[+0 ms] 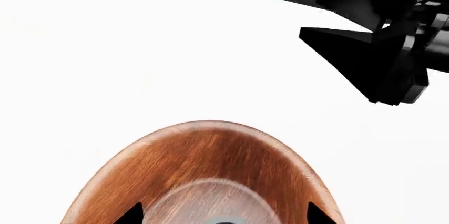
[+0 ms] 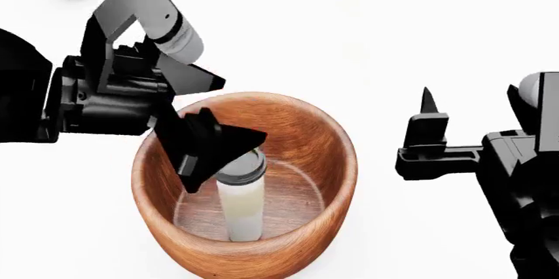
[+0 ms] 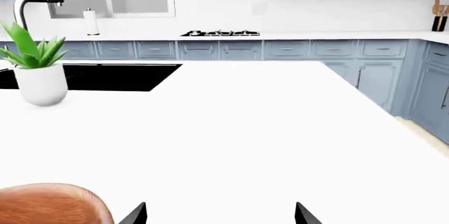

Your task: Place the cup inside the bowl on the dining table and move the bowl to any counter.

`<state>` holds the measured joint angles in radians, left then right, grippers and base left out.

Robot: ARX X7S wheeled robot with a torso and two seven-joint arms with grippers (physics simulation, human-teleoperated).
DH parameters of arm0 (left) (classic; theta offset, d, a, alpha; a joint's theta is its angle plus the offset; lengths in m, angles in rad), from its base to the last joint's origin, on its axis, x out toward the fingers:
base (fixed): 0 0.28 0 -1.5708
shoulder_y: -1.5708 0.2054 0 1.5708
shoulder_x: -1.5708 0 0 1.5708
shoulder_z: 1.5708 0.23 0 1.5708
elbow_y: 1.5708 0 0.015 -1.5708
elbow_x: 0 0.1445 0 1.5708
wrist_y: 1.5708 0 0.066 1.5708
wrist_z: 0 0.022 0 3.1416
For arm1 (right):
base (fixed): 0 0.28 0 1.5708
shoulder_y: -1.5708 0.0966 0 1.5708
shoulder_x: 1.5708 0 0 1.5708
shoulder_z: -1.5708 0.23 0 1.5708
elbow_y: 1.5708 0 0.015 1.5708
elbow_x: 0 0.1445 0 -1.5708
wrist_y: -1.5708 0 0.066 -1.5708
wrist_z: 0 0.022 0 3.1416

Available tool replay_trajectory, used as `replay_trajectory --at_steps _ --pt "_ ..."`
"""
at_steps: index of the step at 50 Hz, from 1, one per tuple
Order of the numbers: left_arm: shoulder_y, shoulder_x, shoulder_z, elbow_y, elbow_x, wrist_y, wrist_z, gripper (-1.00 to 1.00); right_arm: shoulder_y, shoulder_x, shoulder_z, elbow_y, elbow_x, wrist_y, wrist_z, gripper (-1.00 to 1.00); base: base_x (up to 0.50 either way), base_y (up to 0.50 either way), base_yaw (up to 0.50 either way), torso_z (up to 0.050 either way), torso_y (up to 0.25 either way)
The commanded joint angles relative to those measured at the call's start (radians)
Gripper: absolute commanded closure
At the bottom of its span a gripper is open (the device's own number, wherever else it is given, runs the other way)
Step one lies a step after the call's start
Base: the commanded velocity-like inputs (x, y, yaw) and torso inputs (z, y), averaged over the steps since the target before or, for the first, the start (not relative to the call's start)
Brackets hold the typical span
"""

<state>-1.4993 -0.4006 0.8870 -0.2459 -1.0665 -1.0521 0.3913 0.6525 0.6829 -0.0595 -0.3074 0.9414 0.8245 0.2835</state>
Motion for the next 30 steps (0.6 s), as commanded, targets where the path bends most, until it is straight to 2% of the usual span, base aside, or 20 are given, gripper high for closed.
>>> replay_trajectory --at_steps 1,4,5,8,9,11,13,16,17,18,19,24,26,28,30 --pt "-0.01 -0.099 -0.164 0.115 -0.115 -0.03 -0.184 -1.0 0.175 0.006 -0.045 0.062 0.111 0.183 0.012 -1.0 0.0 0.0 0.0 0.0 0.0" --pt "0.005 -0.131 -0.214 0.132 -0.157 -0.051 -0.272 -1.0 0.253 -0.007 -0.045 0.109 0.216 0.292 0.018 -1.0 0.0 0.0 0.0 0.0 0.0" --pt "0.036 -0.134 -0.241 0.12 -0.178 -0.051 -0.335 -1.0 0.283 -0.016 -0.039 0.13 0.228 0.309 0.04 -1.0 0.0 0.0 0.0 0.0 0.0" --pt "0.119 -0.197 -0.285 0.203 -0.217 -0.043 -0.426 -1.0 0.363 -0.019 -0.093 0.192 0.253 0.379 -0.014 -1.0 0.0 0.0 0.0 0.0 0.0" --pt "0.141 -0.229 -0.316 0.246 -0.248 -0.042 -0.464 -1.0 0.372 -0.034 -0.077 0.232 0.334 0.437 -0.008 -1.0 0.0 0.0 0.0 0.0 0.0" --pt "0.17 -0.255 -0.339 0.3 -0.269 -0.042 -0.529 -1.0 0.392 -0.045 -0.087 0.253 0.328 0.442 0.0 -1.0 0.0 0.0 0.0 0.0 0.0" --pt "0.204 -0.315 -0.375 0.386 -0.309 -0.055 -0.619 -1.0 0.433 -0.07 -0.062 0.326 0.395 0.497 0.05 -1.0 0.0 0.0 0.0 0.0 0.0" --pt "0.25 -0.381 -0.437 0.485 -0.422 -0.07 -0.736 -1.0 0.515 -0.092 -0.1 0.412 0.438 0.582 0.045 -1.0 0.0 0.0 0.0 0.0 0.0" --pt "0.271 -0.38 -0.449 0.503 -0.41 -0.046 -0.781 -1.0 0.548 -0.1 -0.12 0.446 0.453 0.618 0.036 -1.0 0.0 0.0 0.0 0.0 0.0" --pt "0.31 -0.434 -0.498 0.543 -0.468 -0.029 -0.819 -1.0 0.573 -0.106 -0.127 0.468 0.458 0.633 0.046 -1.0 0.0 0.0 0.0 0.0 0.0" --pt "0.338 -0.436 -0.5 0.572 -0.457 -0.014 -0.843 -1.0 0.593 -0.112 -0.134 0.487 0.471 0.653 0.048 -1.0 0.0 0.0 0.0 0.0 0.0" --pt "0.454 -0.493 -0.552 0.698 -0.489 0.04 -0.957 -1.0 0.661 -0.151 -0.172 0.607 0.467 0.676 0.046 -1.0 0.0 0.0 0.0 0.0 0.0" --pt "0.514 -0.544 -0.605 0.759 -0.54 0.078 -1.027 -1.0 0.684 -0.163 -0.219 0.651 0.431 0.668 -0.001 -1.0 0.0 0.0 0.0 0.0 0.0" --pt "0.56 -0.559 -0.622 0.786 -0.558 0.101 -1.097 -1.0 0.715 -0.172 -0.299 0.695 0.377 0.67 -0.075 -1.0 0.0 0.0 0.0 0.0 0.0" --pt "0.614 -0.591 -0.654 0.831 -0.578 0.127 -1.11 -1.0 0.732 -0.18 -0.343 0.729 0.337 0.646 -0.124 -1.0 0.0 0.0 0.0 0.0 0.0"
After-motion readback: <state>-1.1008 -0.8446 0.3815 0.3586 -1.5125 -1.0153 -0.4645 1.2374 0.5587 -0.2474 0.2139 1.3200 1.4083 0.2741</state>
